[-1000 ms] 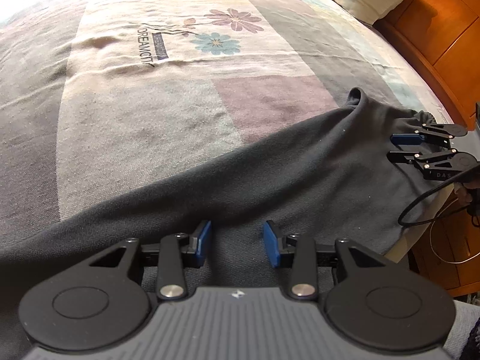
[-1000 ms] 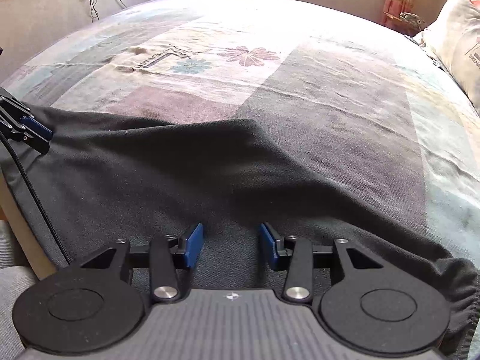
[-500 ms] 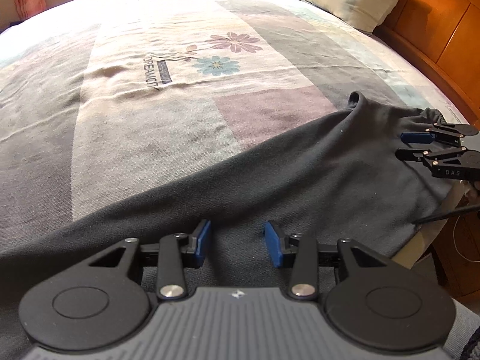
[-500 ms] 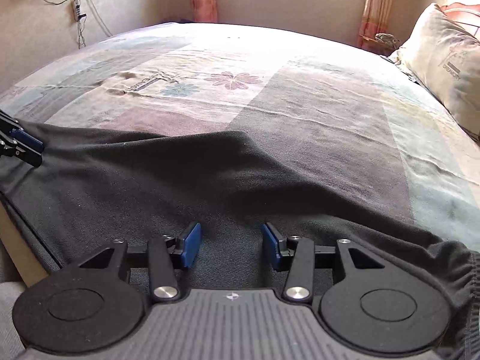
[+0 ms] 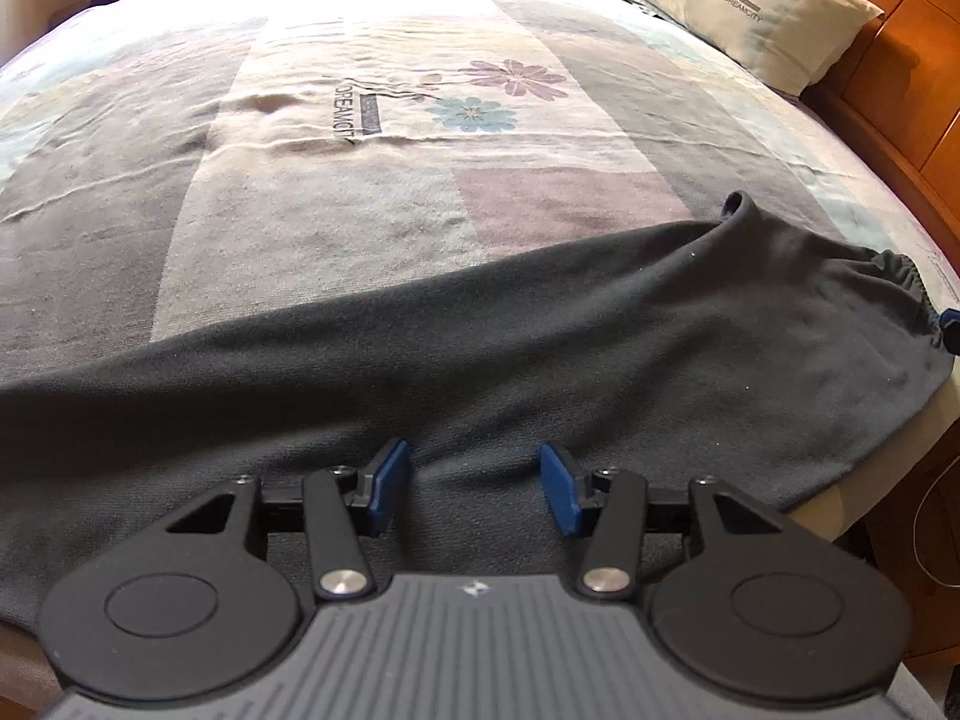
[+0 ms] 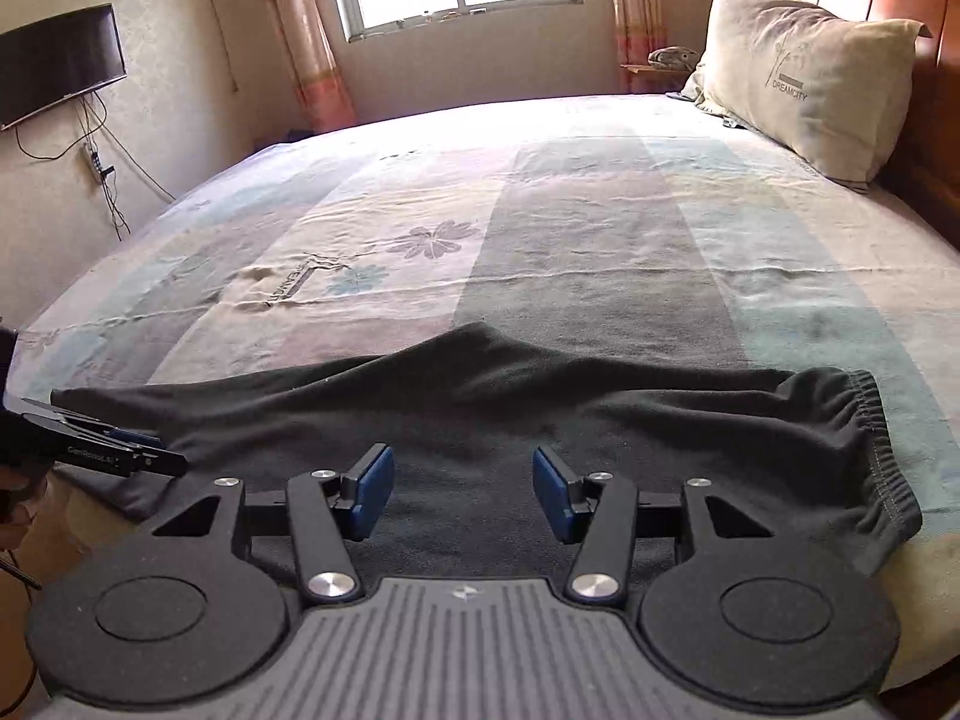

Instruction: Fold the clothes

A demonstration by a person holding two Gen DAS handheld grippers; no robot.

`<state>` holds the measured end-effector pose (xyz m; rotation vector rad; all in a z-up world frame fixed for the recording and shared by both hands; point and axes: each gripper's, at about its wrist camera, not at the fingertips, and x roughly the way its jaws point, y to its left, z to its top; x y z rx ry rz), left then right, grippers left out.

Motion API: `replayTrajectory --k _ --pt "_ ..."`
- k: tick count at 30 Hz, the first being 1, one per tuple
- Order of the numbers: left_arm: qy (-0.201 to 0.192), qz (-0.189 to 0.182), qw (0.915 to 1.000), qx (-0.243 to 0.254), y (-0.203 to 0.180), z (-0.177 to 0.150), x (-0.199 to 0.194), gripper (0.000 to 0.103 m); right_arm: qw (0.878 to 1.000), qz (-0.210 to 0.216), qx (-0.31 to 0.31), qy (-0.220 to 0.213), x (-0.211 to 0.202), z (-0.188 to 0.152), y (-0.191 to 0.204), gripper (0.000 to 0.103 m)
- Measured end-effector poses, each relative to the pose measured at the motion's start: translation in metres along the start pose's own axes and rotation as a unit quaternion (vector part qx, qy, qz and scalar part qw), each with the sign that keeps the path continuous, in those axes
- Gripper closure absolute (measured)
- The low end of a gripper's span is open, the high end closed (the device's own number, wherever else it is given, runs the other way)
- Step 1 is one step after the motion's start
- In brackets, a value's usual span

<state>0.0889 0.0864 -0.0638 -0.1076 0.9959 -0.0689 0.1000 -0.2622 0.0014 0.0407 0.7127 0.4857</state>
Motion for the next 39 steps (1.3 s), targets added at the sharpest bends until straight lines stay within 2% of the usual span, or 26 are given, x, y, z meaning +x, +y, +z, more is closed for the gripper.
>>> replayTrajectory --k 6,10,13,22,27,30,32,35,39 --pt "0.006 0.023 0.9996 0.011 -0.01 0.001 0.004 0.046 1.0 0.011 0.006 0.003 -0.002 -0.006 -0.008 0.047" --pt "0.012 0.035 0.9992 -0.013 -0.013 0.004 0.007 0.044 1.0 0.017 0.008 -0.001 -0.011 -0.01 -0.016 0.047" --pt "0.006 0.043 0.9991 0.0 -0.018 0.003 0.01 0.039 1.0 0.01 0.011 0.004 -0.015 -0.011 -0.022 0.047" --pt "0.0 0.039 0.9992 -0.001 -0.017 0.001 0.008 0.037 1.0 0.0 0.023 0.0 -0.017 -0.011 -0.022 0.047" --pt "-0.016 0.031 0.9994 -0.001 -0.015 -0.002 0.008 0.036 1.0 -0.011 -0.008 0.005 -0.024 -0.012 -0.009 0.047" --pt "-0.025 0.017 0.9995 -0.002 -0.017 -0.004 0.0 0.037 1.0 -0.016 -0.014 0.011 -0.016 -0.01 -0.005 0.047" --pt "-0.043 0.001 0.9989 0.018 -0.024 -0.005 -0.009 0.037 1.0 -0.01 -0.015 0.024 -0.002 -0.011 0.001 0.047" --pt "-0.057 0.014 0.9967 0.056 -0.034 -0.007 -0.01 0.037 0.999 0.0 -0.034 0.04 0.026 -0.012 0.018 0.047" --pt "-0.053 0.025 0.9968 0.055 -0.035 -0.019 0.0 0.037 0.997 -0.006 -0.054 0.05 0.064 -0.018 0.035 0.047"
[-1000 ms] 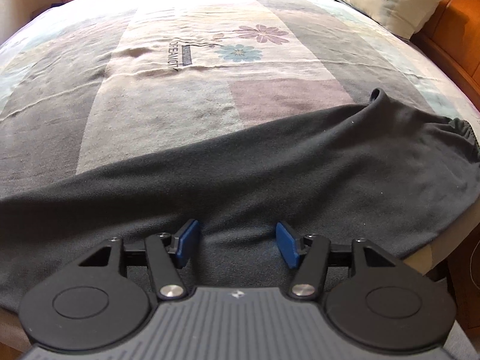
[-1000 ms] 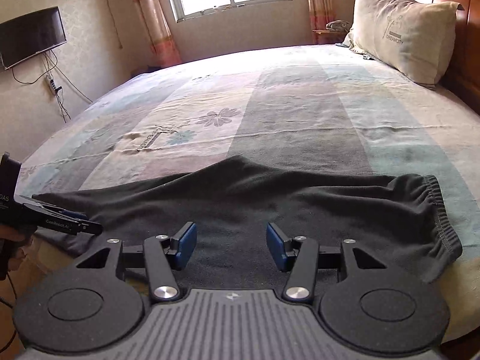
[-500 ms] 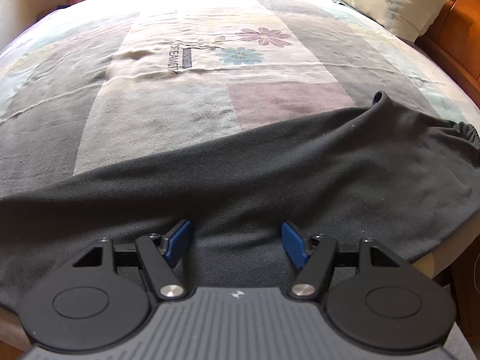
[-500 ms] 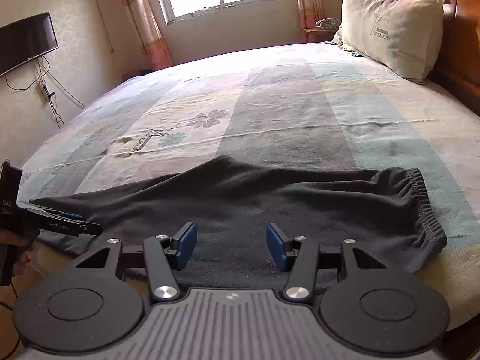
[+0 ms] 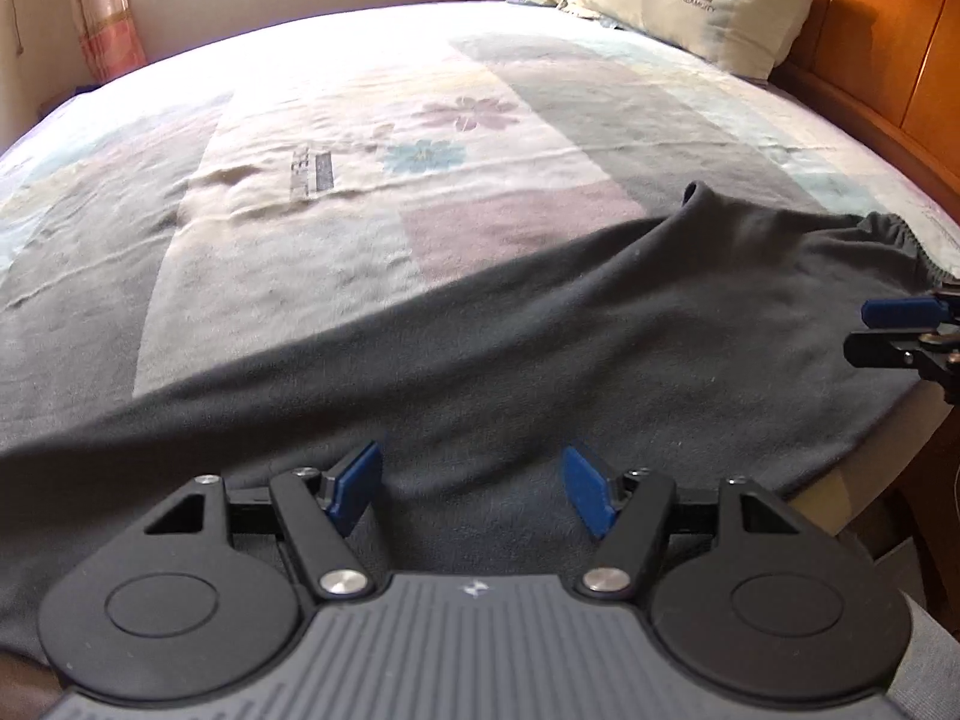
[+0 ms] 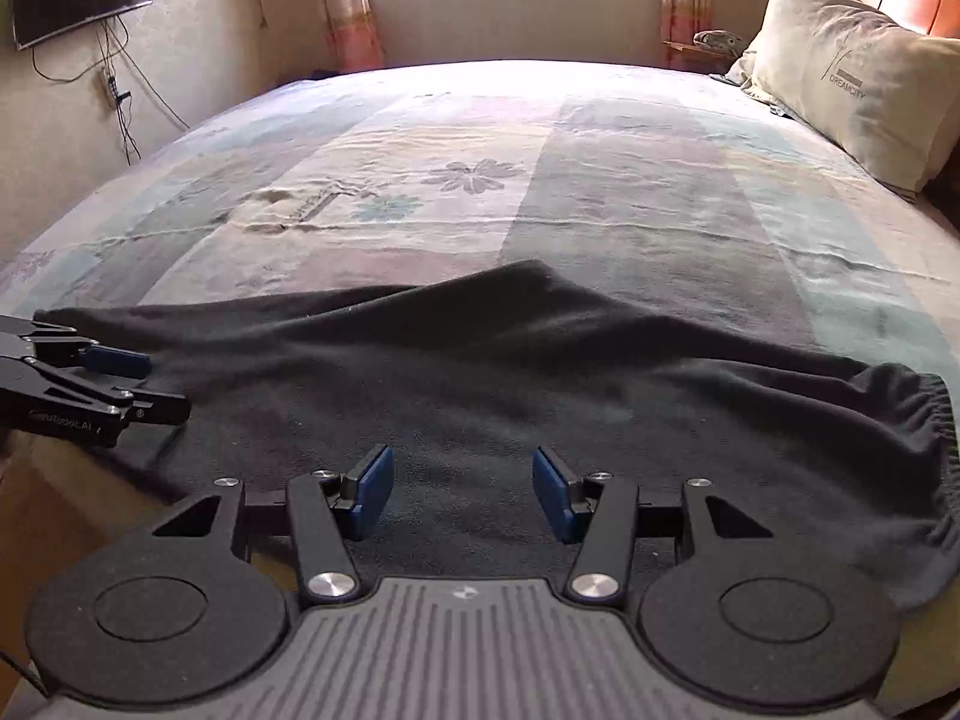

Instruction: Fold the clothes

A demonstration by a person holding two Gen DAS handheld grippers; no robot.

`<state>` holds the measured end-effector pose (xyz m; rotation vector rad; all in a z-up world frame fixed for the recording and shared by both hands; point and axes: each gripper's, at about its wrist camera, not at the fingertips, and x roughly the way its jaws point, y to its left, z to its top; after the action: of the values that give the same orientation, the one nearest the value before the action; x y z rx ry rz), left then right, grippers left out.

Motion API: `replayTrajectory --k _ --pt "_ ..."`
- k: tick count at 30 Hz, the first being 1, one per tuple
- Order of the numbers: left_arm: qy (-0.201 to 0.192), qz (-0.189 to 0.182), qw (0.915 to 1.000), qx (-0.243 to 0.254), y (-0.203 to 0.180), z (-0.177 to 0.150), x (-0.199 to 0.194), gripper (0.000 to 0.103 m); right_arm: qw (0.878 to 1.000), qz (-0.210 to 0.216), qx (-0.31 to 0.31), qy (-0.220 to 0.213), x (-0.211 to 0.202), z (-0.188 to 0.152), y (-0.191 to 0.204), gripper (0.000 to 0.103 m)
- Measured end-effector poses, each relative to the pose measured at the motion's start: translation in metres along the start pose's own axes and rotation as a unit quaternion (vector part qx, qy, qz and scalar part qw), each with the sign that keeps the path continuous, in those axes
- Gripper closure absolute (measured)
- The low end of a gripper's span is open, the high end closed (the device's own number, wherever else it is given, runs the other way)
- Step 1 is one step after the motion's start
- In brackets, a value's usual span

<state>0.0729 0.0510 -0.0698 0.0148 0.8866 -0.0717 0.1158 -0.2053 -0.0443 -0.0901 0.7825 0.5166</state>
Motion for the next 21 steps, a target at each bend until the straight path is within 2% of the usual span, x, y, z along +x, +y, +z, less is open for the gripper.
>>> replayTrajectory --k 3,6,8,11,15,18,19,21 --pt "-0.008 -0.001 0.9998 -0.018 0.0 -0.015 -0.005 0.035 1.0 -0.014 -0.01 0.02 0.016 -0.014 0.001 0.046" --pt "0.001 -0.011 0.9995 -0.029 0.003 -0.019 -0.015 0.035 0.999 -0.006 -0.027 0.019 0.006 -0.025 -0.002 0.044" --pt "0.0 -0.026 0.9991 -0.032 0.006 -0.01 -0.02 0.035 0.999 -0.002 -0.018 0.029 0.002 -0.017 -0.005 0.044" --pt "-0.025 -0.055 0.9975 -0.037 0.007 0.014 -0.019 0.035 1.0 0.003 -0.004 0.014 0.006 0.005 -0.011 0.044" --pt "-0.028 -0.09 0.9947 -0.041 -0.002 0.047 0.0 0.035 1.0 -0.004 -0.019 -0.007 0.03 0.032 -0.005 0.044" --pt "-0.02 -0.124 0.9912 -0.043 -0.01 0.058 0.02 0.033 0.999 -0.012 -0.032 0.0 0.049 0.039 -0.007 0.044" --pt "-0.014 -0.123 0.991 -0.051 -0.009 0.059 0.026 0.033 0.999 -0.015 -0.033 0.012 0.054 0.037 -0.011 0.044" --pt "0.002 -0.098 0.9928 -0.068 -0.004 0.059 0.038 0.033 0.999 -0.014 -0.028 0.027 0.055 0.025 -0.024 0.043"
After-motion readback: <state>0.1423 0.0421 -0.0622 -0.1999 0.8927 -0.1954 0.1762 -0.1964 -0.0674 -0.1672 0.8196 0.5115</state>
